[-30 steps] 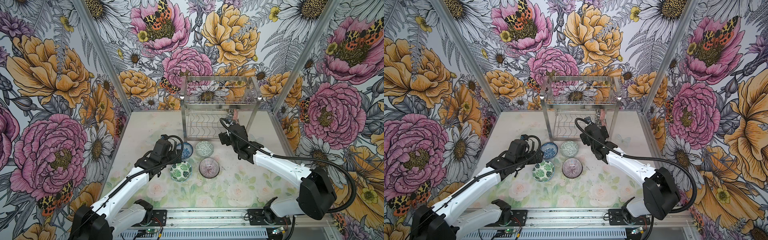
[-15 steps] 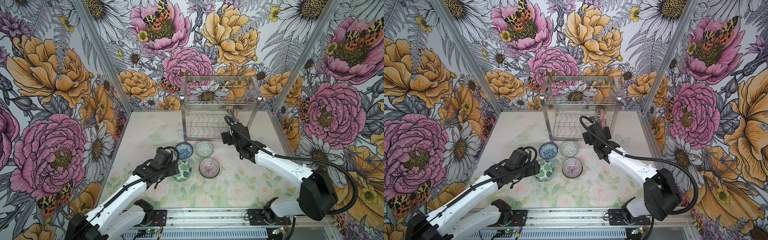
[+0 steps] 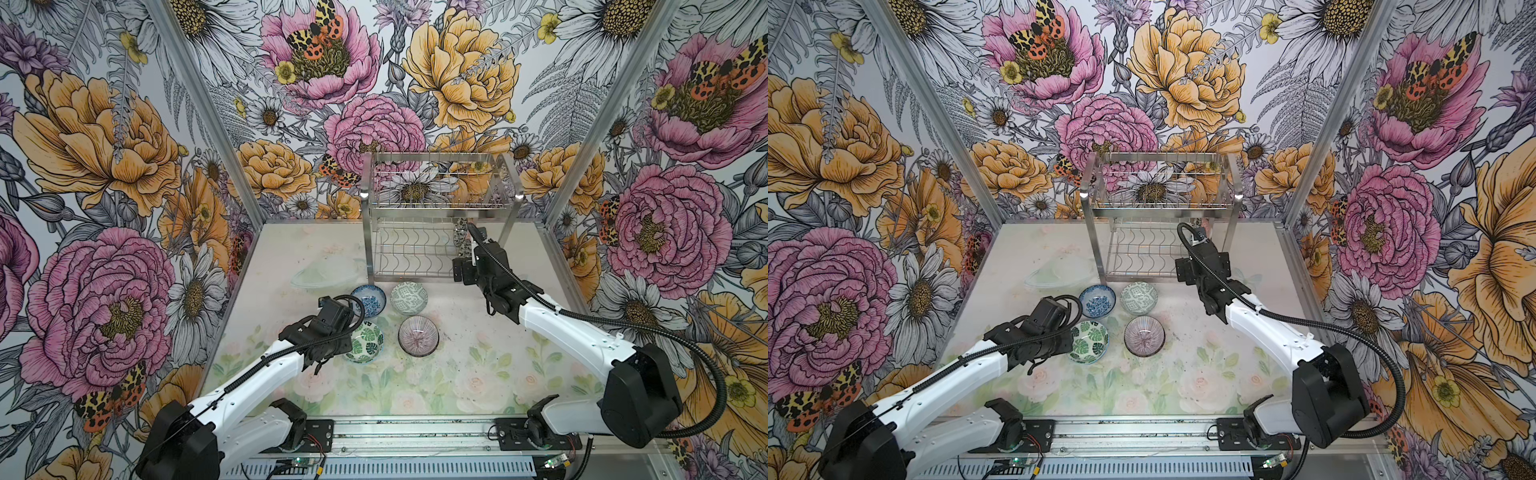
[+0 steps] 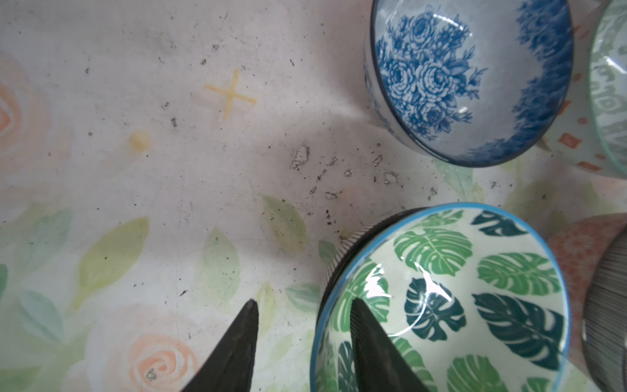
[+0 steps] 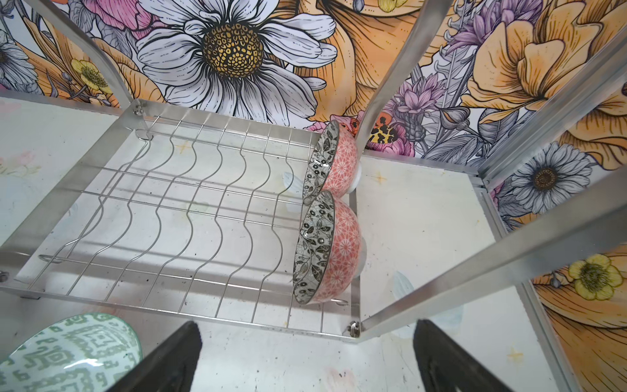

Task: Load the bowls into the dish rack
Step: 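Lower the left gripper onto the monstera-leaf bowl rim, close and lift it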

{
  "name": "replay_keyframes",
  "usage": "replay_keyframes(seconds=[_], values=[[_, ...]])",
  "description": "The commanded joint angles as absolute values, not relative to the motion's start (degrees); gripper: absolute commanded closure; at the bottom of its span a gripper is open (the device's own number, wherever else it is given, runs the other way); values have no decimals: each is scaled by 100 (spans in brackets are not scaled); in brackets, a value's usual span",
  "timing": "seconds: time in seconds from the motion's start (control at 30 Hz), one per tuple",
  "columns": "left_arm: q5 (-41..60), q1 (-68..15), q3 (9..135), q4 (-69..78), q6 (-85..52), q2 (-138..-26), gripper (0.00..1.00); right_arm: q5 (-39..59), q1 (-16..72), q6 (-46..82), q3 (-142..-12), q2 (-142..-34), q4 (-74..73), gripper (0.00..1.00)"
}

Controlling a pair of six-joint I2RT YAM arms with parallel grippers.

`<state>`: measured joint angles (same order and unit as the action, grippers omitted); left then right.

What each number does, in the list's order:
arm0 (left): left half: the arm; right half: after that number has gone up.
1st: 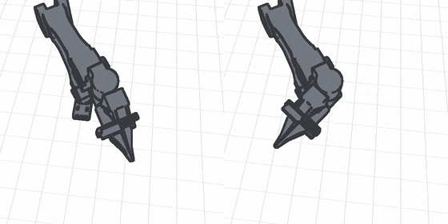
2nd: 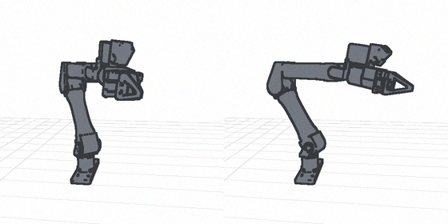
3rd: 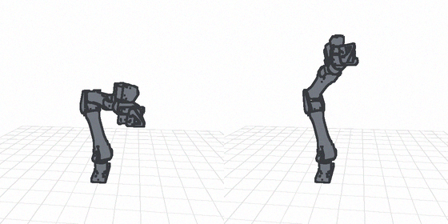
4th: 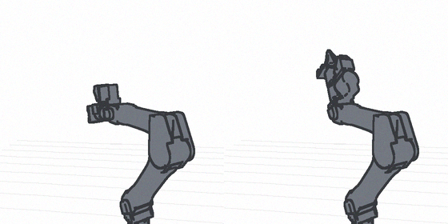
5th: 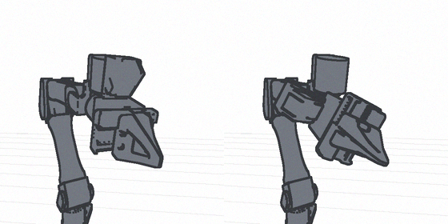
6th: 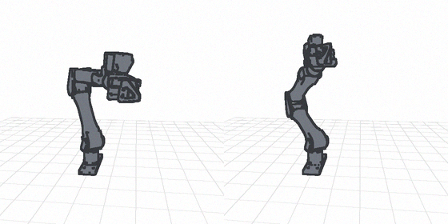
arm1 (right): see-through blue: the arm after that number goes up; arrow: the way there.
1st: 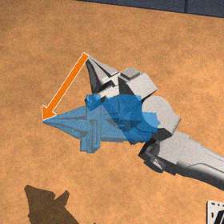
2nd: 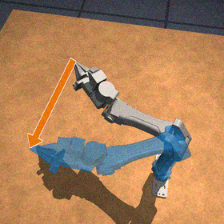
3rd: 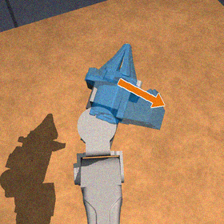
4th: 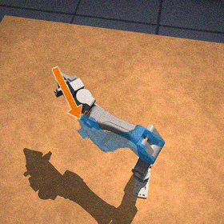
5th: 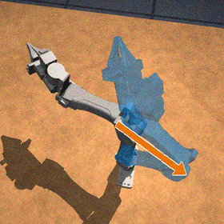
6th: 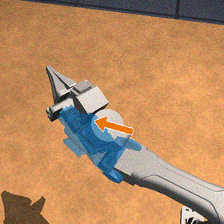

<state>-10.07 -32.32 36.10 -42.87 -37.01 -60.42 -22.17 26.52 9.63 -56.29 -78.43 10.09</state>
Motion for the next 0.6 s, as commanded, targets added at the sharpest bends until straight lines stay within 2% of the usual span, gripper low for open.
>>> replay_keyframes(seconds=[0.0,0.27,0.57], values=[[-1160,-3317,3726,-4003,-3605,-6127,57,-2125,2589,1054,-5563,-7707,1002,0],[-1160,-3358,3814,-3918,-3481,-6289,72,-2083,2532,1046,-5584,-7699,1019,0],[-1367,-3338,3954,-4051,-3270,-6292,82,-2057,2514,1046,-5586,-7647,1062,0]])
